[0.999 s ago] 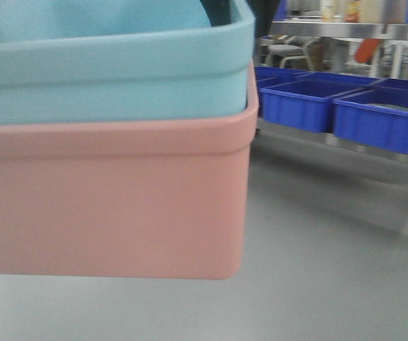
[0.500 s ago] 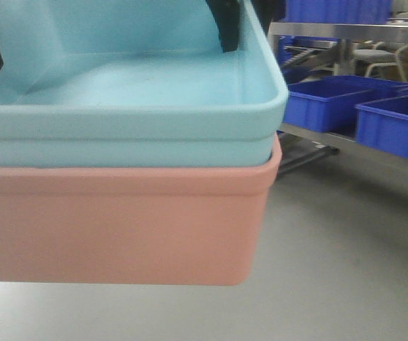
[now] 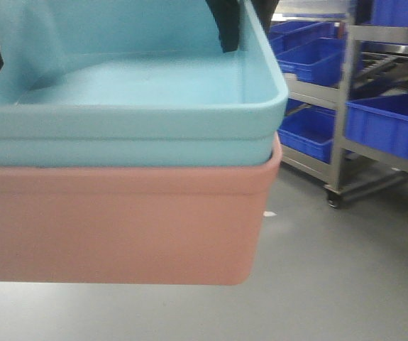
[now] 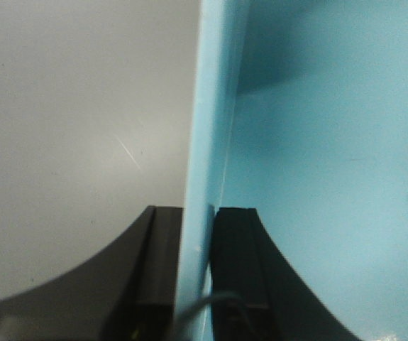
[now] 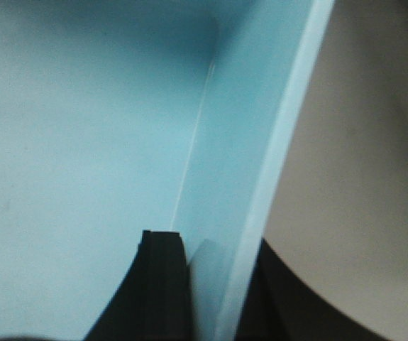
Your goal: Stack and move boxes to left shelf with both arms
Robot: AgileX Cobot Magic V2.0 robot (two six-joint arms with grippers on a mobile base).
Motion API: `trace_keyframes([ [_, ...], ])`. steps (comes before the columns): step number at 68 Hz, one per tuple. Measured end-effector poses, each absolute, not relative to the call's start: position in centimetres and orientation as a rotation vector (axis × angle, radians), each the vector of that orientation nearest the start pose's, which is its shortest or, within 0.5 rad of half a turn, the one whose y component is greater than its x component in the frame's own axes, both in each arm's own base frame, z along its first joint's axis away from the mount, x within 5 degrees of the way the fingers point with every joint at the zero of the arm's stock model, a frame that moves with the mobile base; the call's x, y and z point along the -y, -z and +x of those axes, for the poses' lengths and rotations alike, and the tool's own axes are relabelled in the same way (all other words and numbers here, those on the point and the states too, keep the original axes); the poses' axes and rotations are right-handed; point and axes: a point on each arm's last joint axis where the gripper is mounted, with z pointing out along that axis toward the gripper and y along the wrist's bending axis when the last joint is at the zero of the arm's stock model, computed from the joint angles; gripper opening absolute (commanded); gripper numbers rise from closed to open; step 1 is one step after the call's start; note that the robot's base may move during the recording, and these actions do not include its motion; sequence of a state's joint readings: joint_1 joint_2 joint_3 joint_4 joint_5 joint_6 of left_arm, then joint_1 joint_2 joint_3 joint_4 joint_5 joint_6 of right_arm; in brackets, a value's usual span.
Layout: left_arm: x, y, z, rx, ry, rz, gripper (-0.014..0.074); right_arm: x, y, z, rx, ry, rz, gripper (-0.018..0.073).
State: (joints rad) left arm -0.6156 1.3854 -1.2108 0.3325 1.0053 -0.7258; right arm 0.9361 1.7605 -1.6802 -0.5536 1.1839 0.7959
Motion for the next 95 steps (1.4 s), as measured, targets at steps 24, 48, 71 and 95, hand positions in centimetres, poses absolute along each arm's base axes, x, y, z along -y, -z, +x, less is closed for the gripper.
trace_keyframes([
  [24,14.11,-33.11,24.29,-2.573,0.060,0.001,-0.0010,-27.69,-34.53,25.89,-2.456,0.080,-0.308,0.0055],
  [48,14.10,-33.10,24.28,-2.574,0.058,0.000,-0.0010,-27.69,-34.53,25.89,-2.456,0.080,-0.308,0.0055],
  [71,14.10,-33.10,24.28,-2.574,0.058,0.000,-0.0010,-27.69,-34.53,25.89,-2.456,0.080,-0.308,0.0055],
  [95,14.10,-33.10,24.28,-2.574,0.058,0.000,-0.0010,-27.69,-34.53,25.89,-2.456,0.080,-0.308,0.0055],
])
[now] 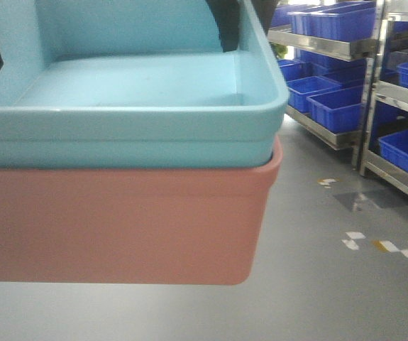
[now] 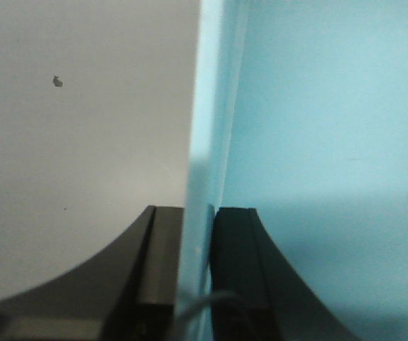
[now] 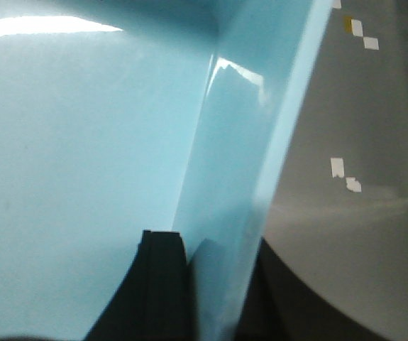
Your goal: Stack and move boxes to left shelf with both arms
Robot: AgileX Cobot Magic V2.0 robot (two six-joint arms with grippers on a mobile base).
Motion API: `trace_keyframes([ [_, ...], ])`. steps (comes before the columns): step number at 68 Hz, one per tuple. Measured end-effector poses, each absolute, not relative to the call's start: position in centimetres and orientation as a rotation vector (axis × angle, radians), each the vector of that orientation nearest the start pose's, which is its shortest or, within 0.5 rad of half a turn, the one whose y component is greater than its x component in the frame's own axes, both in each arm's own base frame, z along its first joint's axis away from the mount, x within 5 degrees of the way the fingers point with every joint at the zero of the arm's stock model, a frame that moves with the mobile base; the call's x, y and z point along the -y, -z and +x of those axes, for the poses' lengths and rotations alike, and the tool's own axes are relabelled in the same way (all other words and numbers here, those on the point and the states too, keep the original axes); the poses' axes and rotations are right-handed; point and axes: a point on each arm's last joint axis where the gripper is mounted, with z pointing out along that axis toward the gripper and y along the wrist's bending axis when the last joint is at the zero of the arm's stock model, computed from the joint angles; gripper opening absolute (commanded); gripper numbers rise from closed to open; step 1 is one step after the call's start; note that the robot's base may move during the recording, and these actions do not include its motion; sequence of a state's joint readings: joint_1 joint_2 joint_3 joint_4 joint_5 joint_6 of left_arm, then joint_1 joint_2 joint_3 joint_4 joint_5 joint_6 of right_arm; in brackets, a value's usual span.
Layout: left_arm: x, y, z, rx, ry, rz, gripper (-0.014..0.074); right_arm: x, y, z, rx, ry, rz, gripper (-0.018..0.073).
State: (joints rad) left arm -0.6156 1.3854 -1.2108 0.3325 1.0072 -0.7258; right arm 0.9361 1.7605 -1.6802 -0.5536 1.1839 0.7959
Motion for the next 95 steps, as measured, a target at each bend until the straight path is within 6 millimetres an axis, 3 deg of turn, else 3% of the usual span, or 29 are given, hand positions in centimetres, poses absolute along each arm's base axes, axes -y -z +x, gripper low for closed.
trace_keyframes([
  [95,14.10,-33.10,24.29,-2.573,0.059,0.000,-0.0010,-27.69,-34.53,25.89,-2.456,0.079,-0.306,0.0055],
])
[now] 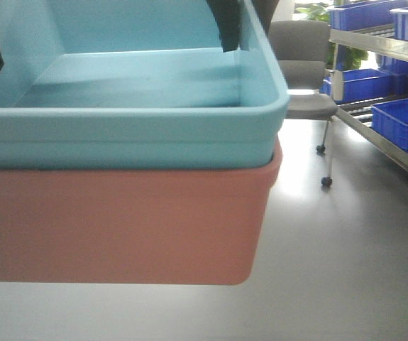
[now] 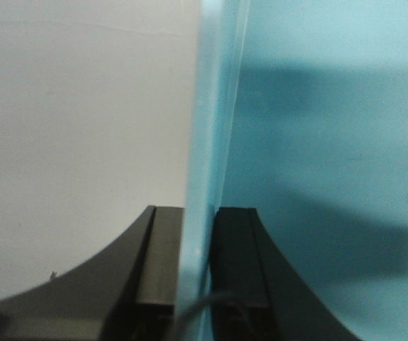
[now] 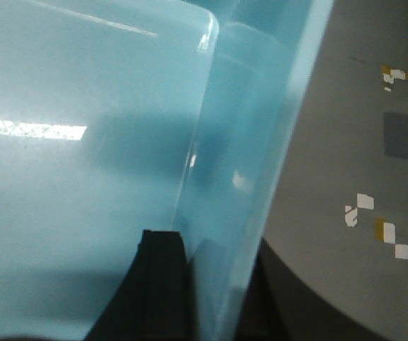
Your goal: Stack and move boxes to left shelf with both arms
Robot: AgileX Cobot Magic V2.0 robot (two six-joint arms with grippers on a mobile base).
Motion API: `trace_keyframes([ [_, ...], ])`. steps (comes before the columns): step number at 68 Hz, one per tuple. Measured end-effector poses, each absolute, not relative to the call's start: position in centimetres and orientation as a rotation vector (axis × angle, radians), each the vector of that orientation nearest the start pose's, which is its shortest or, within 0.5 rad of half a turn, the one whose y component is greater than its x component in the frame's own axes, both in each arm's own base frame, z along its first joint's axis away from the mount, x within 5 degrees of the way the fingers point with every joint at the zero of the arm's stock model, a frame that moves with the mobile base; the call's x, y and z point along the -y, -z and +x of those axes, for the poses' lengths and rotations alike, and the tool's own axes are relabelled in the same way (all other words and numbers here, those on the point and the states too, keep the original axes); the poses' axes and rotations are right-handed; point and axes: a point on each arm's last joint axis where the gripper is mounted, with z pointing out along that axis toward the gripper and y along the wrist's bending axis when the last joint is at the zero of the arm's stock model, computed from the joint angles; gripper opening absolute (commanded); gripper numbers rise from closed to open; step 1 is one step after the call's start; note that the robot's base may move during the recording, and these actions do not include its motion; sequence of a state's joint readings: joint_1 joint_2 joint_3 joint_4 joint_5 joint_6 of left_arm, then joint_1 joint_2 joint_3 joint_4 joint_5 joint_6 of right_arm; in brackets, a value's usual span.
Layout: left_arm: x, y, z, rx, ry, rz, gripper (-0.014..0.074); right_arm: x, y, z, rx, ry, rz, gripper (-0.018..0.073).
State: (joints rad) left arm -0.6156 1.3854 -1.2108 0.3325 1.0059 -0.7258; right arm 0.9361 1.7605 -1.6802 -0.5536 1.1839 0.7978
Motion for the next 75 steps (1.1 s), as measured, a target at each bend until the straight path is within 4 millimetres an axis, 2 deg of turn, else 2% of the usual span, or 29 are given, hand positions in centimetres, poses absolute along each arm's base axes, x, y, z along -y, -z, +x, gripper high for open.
trace_keyframes([
  [75,14.13,-33.11,24.29,-2.572,0.064,-0.002,-0.0010,-27.60,-34.54,26.00,-2.455,0.082,-0.302,0.0055],
])
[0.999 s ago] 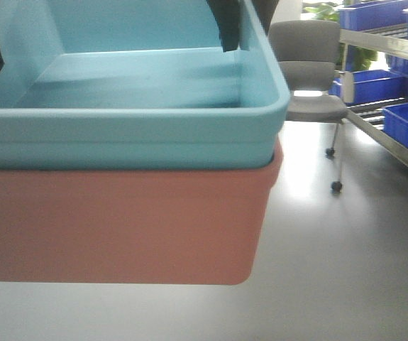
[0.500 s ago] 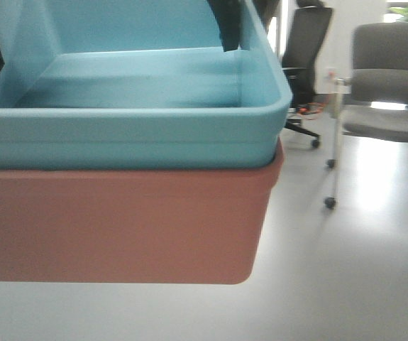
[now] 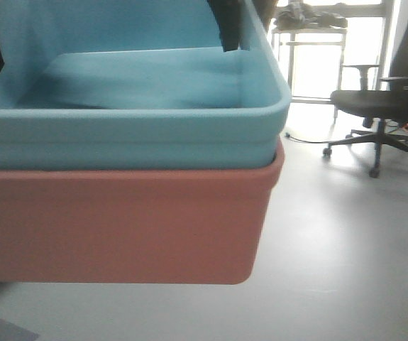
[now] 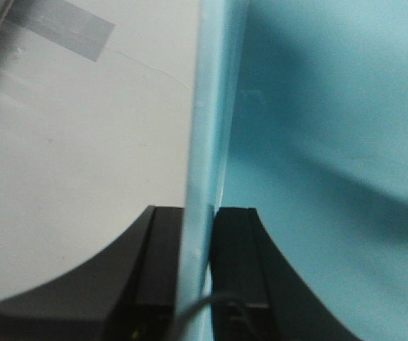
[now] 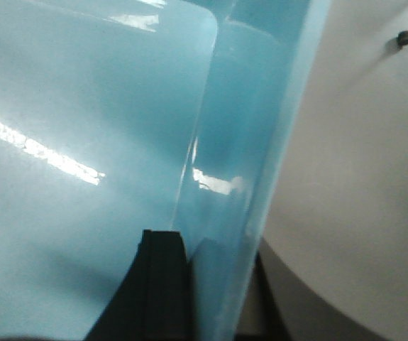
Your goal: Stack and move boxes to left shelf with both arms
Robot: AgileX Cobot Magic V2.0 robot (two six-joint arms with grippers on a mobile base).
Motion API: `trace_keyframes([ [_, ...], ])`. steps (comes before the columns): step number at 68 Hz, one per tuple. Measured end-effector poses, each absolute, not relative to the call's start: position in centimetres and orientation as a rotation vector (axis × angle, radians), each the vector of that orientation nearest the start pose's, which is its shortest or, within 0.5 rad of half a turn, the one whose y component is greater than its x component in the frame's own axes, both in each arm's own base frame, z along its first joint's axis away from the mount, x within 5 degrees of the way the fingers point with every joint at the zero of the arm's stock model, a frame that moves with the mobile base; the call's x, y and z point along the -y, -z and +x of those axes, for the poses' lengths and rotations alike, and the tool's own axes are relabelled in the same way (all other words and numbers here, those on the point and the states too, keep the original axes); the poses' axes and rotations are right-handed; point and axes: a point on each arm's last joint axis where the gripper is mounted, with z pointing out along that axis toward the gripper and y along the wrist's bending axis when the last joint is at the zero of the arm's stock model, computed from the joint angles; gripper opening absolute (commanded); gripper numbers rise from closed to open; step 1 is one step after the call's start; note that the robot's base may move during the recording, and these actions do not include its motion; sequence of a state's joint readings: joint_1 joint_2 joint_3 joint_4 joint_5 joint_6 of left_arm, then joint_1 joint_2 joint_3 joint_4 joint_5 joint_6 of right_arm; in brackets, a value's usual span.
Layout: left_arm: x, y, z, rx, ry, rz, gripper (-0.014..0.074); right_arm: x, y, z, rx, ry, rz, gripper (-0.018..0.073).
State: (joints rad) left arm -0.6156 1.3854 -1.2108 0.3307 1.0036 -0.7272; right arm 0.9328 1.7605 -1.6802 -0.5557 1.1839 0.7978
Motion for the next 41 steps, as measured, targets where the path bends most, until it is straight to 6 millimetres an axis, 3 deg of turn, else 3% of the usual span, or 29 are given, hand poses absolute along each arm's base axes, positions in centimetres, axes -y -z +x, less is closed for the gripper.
trace_keyframes([
  [41,14.14,-33.10,24.28,-2.573,0.066,-0.002,-0.0010,-27.60,-34.54,26.00,-2.455,0.081,-0.302,0.0055],
])
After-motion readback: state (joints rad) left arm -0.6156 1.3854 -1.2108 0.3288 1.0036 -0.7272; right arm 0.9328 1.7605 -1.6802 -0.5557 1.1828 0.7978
